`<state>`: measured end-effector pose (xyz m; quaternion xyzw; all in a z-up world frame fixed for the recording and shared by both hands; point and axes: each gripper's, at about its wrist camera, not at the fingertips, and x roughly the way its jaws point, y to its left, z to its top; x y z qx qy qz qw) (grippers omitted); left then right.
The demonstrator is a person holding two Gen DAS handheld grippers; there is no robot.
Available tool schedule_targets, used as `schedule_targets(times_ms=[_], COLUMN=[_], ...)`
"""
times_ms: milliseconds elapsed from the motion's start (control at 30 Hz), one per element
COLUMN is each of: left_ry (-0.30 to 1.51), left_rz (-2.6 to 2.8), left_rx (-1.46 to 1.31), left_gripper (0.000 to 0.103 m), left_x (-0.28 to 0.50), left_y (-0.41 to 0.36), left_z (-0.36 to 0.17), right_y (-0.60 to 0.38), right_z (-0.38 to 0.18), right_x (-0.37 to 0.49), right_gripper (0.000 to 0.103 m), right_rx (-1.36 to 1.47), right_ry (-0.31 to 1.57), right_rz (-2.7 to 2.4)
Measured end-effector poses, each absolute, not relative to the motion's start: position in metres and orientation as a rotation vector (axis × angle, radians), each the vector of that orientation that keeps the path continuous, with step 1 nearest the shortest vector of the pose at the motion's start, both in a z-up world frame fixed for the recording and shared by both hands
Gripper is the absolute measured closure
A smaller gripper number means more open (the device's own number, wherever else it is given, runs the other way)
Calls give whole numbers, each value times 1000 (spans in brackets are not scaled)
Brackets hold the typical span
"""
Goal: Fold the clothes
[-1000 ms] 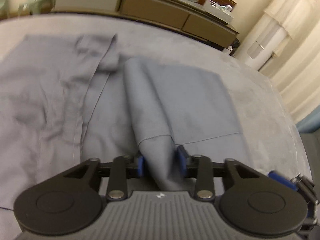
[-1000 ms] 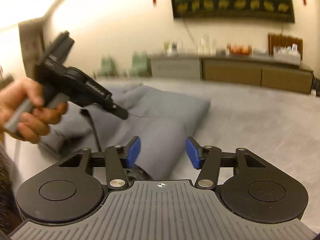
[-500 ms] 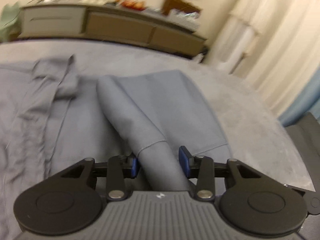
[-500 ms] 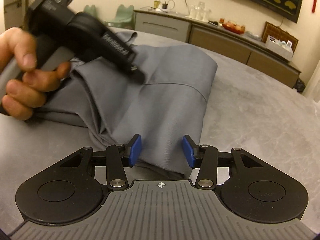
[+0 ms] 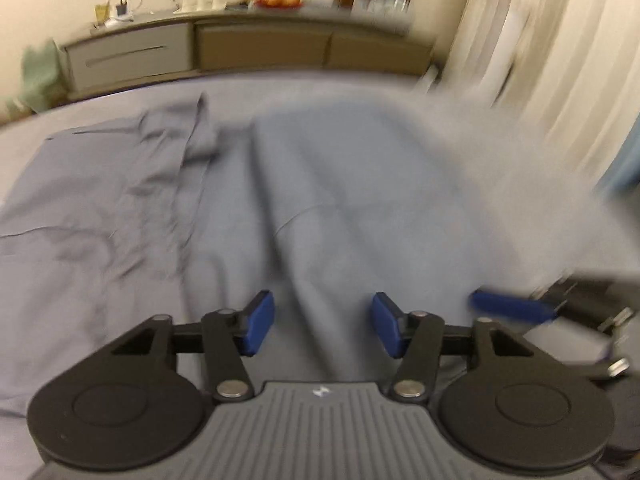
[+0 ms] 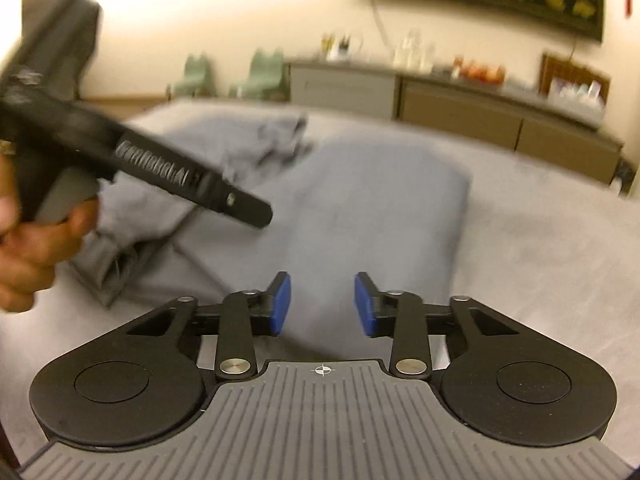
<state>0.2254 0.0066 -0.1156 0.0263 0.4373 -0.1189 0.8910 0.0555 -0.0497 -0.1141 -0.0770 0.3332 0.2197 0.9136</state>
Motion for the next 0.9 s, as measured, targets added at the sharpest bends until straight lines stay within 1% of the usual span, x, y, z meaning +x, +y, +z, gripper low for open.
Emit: schedule_targets(times_ms=[67,167,233,267,300,333,367,400,467,500,567,633,733,800,867,900], left_ry=[901,875,830,820,812,864,913,895,881,844,752,718,783,838,805,802], left_rz=[-215,-200,-193,-190,-187,-183,-179,-172,-169,-168,-155,-61,36,54,53,48], left_rx=[108,129,136,141,147,168,187,172,107,76,53,67,15,-21,-51,-66], left_gripper=[48,50,49,49,49,47,41,42,46,46,41,41,45,45,44,44], left_x=[218,205,196,194,191,194,197,194,184,177,156,148,147,146,138,139], left_y=[1,2,5,7,10,10,11,16,27,33,50,71,106,121,123,124], left_z=[-117,-106,-97,-97,-96,-108,-119,-119,-104,-94,-72,-65,-80,-98,-111,-113], right_y=[-45,-55,-71,-80,-89,-97,-102,-105,-108,-110,-110,-102,-84,-72,-65,-64], right_z=[-126,-111,-95,-89,-84,-82,-87,-95,-109,-112,-100,-83,-78,-91,-110,-115], right_x=[55,53,55,55,56,59,66,74,81,81,71,57,55,58,66,70], right_gripper=[69,69,60,47,43,43,43,43,43,43,43,43,43,50,54,51], right_rx=[-166,-115,-45,-11,21,49,66,76,73,72,65,10,-64,-128,-203,-221], right_ry=[699,695,672,658,641,637,662,702,754,759,700,601,547,600,681,694], right_rz=[469,472,467,456,433,411,390,367,328,312,305,332,412,438,403,381])
